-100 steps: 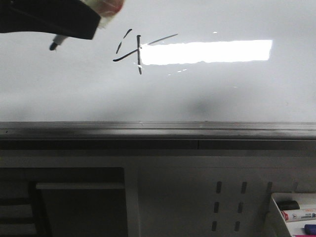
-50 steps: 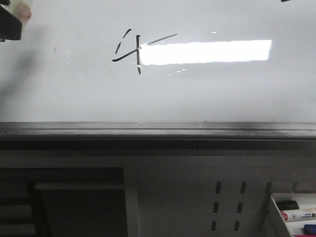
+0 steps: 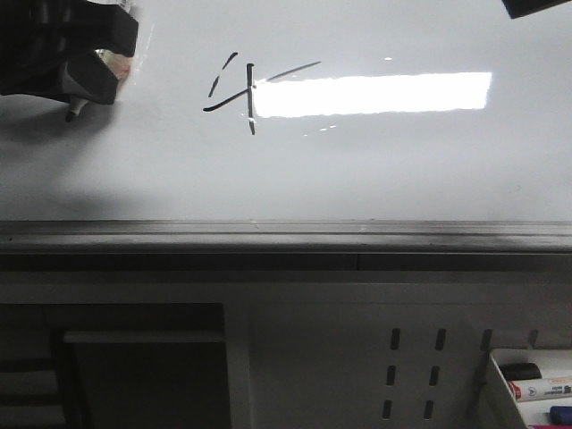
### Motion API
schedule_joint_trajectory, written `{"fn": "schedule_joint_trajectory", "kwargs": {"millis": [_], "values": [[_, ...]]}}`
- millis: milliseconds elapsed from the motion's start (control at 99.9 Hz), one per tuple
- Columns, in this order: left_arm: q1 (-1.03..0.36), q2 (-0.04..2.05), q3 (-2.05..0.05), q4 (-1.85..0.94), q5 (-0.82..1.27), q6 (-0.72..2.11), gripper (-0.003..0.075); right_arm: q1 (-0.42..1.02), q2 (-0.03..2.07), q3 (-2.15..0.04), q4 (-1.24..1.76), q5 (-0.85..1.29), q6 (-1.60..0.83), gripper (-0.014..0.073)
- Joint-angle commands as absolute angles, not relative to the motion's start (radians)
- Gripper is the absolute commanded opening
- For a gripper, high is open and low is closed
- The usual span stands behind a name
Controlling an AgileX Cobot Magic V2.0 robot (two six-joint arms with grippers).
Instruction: Write number 4 on whiteboard
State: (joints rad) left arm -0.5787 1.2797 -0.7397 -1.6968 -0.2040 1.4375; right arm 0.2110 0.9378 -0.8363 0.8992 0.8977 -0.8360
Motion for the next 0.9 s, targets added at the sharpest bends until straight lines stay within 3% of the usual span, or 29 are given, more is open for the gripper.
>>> {"fn": "schedule_joint_trajectory", "kwargs": {"millis": [0,320,690,890], "values": [[-0.58,1.26,-0.774,-1.68,-0.21,1.428,0.0017,0.203,0.922,-0.859,0.953,0.872,-0.837,0.0467],[-0.58,1.26,-0.774,-1.675,-0.211,1.428,0.0359,0.203,0.922,-0.859,0.953,0.871,-0.837,0.0467],[-0.58,1.205,-0.774,-1.645,-0.186,1.428,0.0512,0.203,0.922,-0.859,0.939,0.874,-0.837,0.0467],[-0.58,1.063,-0.729,-1.638,-0.184,1.437,0.0524,0.203,0.909,-0.859,0.878,0.86,-0.799,0.0467]]}}
